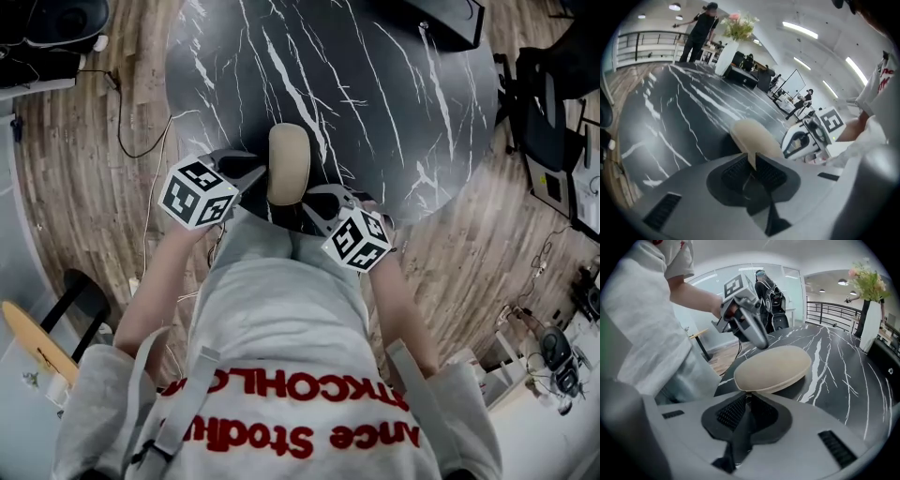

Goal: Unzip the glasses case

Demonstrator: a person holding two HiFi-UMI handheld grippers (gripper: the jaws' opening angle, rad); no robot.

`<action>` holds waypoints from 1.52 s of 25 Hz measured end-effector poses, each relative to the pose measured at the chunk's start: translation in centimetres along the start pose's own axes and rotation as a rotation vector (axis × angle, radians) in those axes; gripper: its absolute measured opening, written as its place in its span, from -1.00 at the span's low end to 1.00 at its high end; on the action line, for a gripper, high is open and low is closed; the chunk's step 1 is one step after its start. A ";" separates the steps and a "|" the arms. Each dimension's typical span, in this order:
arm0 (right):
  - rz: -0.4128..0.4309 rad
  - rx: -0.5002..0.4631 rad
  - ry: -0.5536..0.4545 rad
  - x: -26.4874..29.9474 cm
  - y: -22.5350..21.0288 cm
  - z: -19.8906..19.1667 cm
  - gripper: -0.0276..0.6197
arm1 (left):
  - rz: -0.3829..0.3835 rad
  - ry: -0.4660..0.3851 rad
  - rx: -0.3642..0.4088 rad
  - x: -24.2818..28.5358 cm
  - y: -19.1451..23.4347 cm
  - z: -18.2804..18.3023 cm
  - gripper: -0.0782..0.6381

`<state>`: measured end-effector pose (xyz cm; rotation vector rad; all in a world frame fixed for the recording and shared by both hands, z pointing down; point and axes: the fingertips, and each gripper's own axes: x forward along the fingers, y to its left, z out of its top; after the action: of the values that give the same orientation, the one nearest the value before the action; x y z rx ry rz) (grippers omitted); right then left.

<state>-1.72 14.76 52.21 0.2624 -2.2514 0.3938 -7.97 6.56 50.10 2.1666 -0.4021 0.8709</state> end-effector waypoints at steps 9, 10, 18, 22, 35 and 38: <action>-0.071 -0.066 0.054 -1.2 -3.6 -0.4 -0.76 | -0.200 0.103 -0.076 3.3 -5.8 -4.4 -0.70; -0.087 -0.070 0.051 -1.6 -4.5 -0.3 -0.76 | -0.223 0.117 -0.055 3.9 -6.5 -4.2 -0.70; 0.027 -0.072 0.078 -3.6 -5.7 -1.6 -0.59 | -0.162 0.041 0.153 2.2 -6.9 1.0 -0.76; 0.045 -0.074 0.064 -2.5 -3.8 -1.7 -0.49 | -0.037 0.060 0.284 2.0 -4.9 3.4 -0.76; 0.035 -0.016 0.018 -1.9 -2.8 -1.8 -0.51 | 0.001 0.066 0.259 3.0 -3.9 3.3 -0.76; 0.028 -0.051 0.035 -1.5 -1.7 -2.1 -0.62 | -0.001 0.057 0.249 3.0 -3.9 3.3 -0.77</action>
<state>1.23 13.98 52.71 0.1962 -2.2293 0.3529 -2.28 6.69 48.50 2.3611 -0.2761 1.0261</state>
